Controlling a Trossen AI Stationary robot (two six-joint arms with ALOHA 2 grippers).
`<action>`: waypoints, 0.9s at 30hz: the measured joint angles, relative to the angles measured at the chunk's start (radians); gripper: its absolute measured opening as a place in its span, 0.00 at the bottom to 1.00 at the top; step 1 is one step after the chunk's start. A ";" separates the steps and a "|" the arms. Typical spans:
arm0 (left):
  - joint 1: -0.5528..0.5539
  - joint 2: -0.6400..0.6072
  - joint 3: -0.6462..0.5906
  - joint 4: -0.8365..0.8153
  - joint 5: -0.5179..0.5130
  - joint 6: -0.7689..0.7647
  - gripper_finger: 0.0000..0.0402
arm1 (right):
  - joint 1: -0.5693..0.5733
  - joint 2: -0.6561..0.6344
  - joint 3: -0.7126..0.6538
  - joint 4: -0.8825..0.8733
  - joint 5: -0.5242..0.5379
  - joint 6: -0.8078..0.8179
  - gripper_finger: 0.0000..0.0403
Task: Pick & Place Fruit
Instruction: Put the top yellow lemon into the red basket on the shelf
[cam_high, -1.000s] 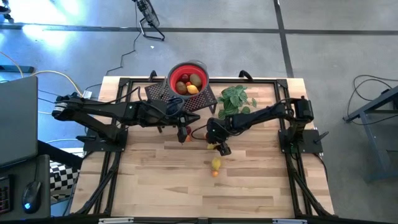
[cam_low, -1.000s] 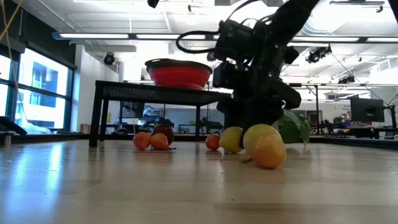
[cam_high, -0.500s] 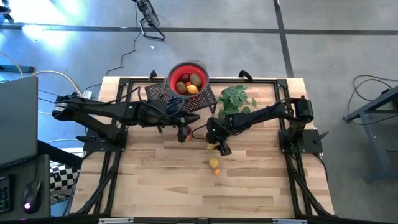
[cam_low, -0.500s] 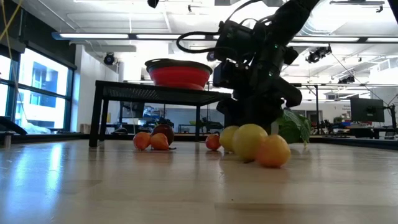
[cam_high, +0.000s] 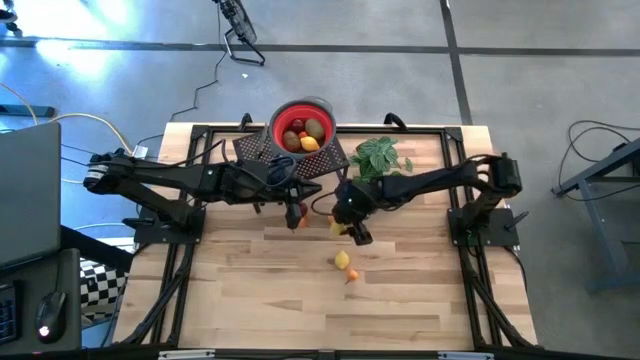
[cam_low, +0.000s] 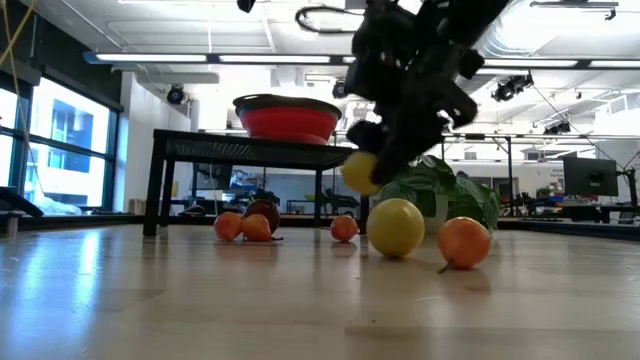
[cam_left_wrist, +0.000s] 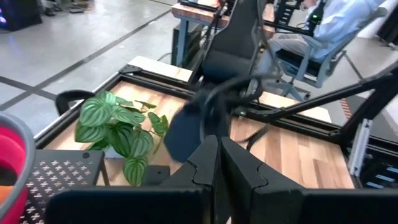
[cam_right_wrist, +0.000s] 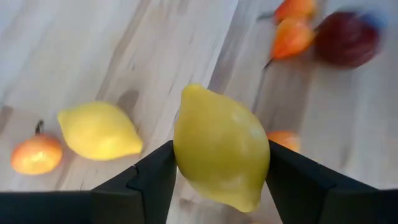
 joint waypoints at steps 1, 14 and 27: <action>0.000 -0.004 0.000 -0.002 -0.010 0.000 0.05 | -0.004 -0.014 0.001 0.004 0.001 0.005 0.53; 0.000 -0.105 0.000 -0.011 -0.145 0.008 0.05 | -0.084 -0.226 -0.001 0.083 0.086 0.070 0.52; 0.000 -0.164 0.000 -0.003 -0.304 0.008 0.05 | -0.135 -0.379 0.001 0.288 0.234 0.134 0.52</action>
